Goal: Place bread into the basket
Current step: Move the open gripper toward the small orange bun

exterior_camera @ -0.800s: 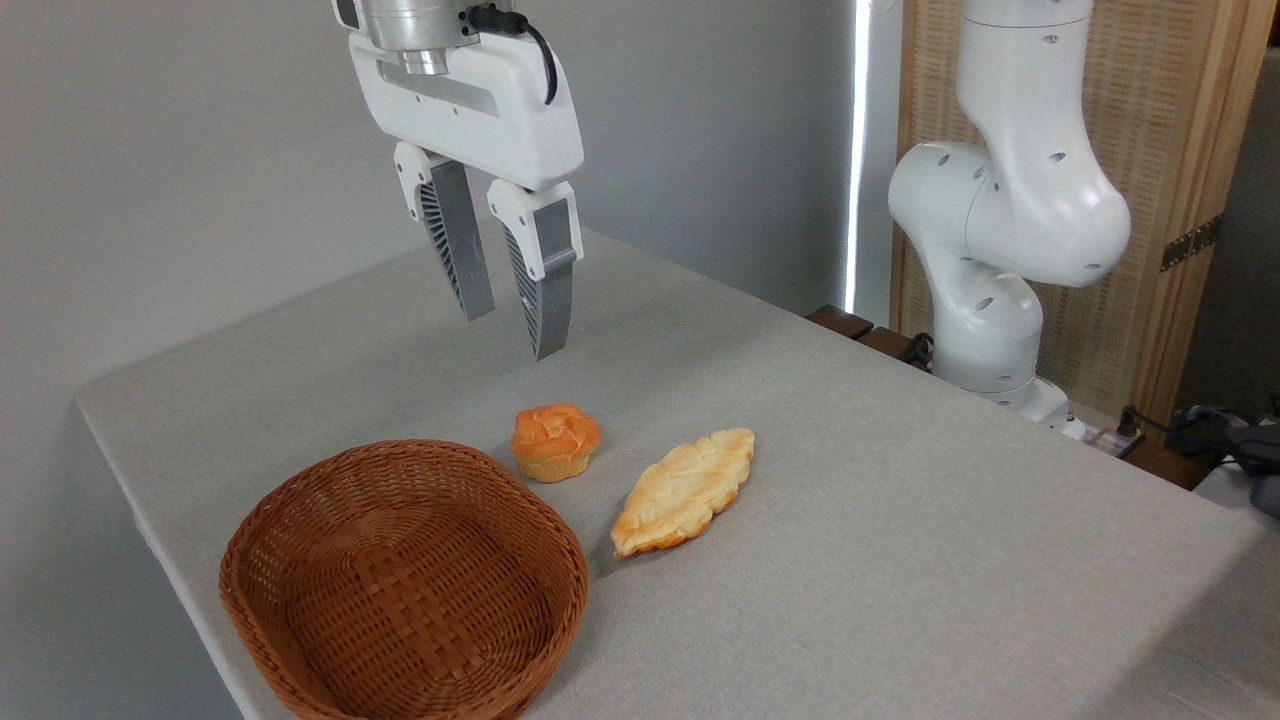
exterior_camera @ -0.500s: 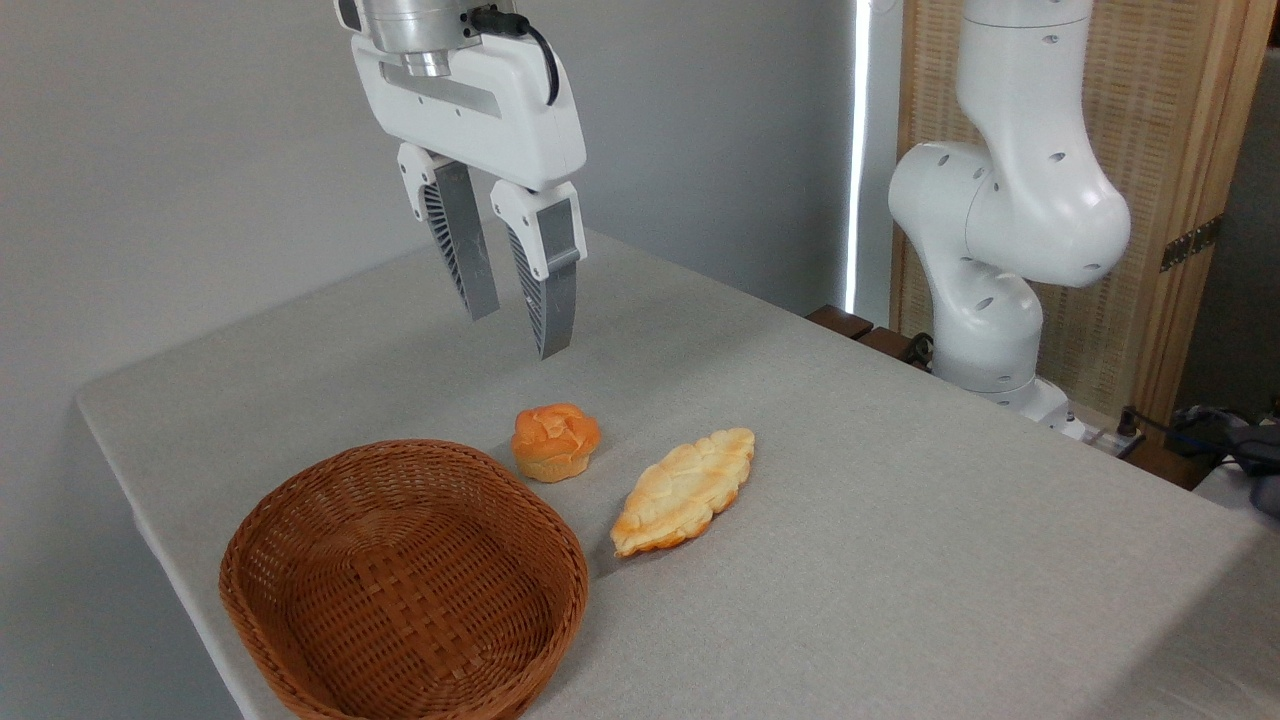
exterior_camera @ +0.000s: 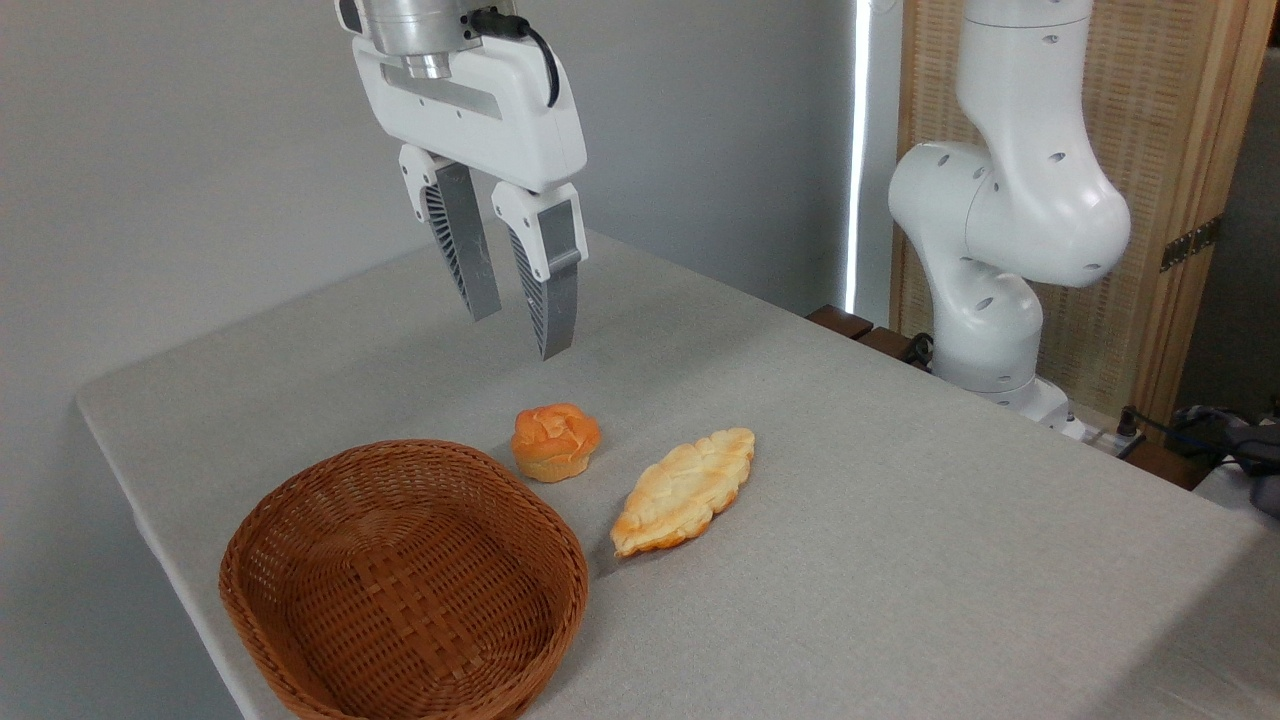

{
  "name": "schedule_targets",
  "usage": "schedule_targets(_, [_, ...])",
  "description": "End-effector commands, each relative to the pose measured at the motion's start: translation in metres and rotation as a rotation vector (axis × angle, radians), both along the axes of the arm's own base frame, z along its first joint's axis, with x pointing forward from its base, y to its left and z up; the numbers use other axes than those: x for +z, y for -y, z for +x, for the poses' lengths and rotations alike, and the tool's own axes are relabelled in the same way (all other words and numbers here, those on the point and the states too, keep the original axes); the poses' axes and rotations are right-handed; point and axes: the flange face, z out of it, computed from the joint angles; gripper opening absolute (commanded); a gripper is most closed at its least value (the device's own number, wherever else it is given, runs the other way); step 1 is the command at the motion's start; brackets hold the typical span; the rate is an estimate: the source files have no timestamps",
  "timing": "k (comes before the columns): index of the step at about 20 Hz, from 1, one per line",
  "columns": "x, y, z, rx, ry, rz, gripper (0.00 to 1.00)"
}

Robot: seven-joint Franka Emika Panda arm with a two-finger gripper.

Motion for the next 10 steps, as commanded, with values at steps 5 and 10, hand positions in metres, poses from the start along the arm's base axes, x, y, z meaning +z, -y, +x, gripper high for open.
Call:
schedule_targets(5, [-0.028, 0.037, -0.027, -0.061, -0.014, -0.011, 1.00])
schedule_targets(10, [-0.079, 0.082, -0.062, -0.152, 0.018, 0.009, 1.00])
